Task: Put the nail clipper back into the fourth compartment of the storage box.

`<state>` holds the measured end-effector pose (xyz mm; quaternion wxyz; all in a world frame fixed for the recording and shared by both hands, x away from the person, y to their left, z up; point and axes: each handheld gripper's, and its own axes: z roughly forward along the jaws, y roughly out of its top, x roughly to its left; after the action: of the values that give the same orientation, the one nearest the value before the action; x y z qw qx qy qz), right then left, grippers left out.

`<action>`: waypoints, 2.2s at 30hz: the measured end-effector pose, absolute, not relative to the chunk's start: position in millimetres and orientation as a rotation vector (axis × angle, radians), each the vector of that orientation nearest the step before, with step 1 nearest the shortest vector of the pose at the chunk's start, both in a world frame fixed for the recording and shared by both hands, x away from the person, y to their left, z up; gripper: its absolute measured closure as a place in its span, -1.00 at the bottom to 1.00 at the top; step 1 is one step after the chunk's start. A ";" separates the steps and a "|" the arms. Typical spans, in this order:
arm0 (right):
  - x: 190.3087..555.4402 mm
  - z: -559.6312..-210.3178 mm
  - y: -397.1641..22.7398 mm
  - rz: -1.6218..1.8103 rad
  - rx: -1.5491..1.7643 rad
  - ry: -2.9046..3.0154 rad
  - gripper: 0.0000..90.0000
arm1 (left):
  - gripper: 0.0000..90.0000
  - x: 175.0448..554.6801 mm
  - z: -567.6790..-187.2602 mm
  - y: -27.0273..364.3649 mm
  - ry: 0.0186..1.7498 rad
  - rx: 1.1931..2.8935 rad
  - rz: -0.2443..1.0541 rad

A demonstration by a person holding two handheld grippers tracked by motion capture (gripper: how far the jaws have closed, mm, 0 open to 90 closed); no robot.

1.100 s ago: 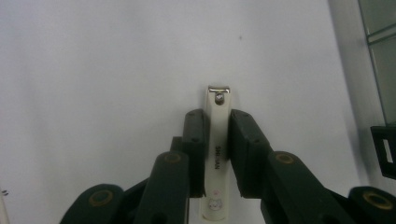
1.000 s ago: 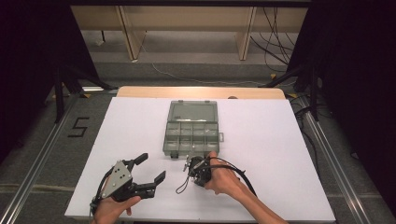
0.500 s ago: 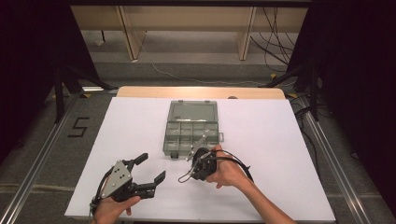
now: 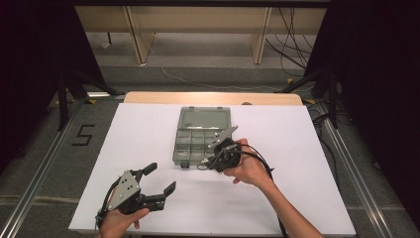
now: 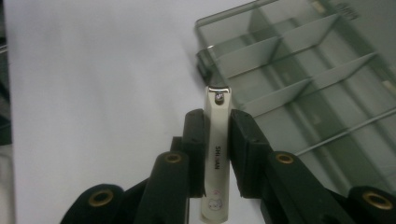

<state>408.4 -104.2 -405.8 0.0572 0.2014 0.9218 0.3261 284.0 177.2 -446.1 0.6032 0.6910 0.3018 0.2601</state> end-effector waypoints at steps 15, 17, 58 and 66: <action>437.4 -401.2 -122.6 1.089 0.744 2.590 0.72 | -0.65 283.7 -445.9 177.4 0.702 1.604 0.603; 441.5 -401.0 -124.9 1.101 0.752 2.563 0.72 | -0.65 283.9 -445.9 177.5 0.703 1.604 0.604; 489.3 -432.1 -139.2 1.115 0.926 2.411 0.72 | -0.65 283.6 -445.5 177.7 0.696 1.600 0.601; 494.2 -439.7 -140.3 1.112 0.966 2.403 0.72 | -0.65 283.4 -445.5 177.8 0.696 1.597 0.599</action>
<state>494.2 -140.3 -439.7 0.1607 0.3384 0.8415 0.3893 283.4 177.8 -445.5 0.6052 0.6902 0.3007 0.2588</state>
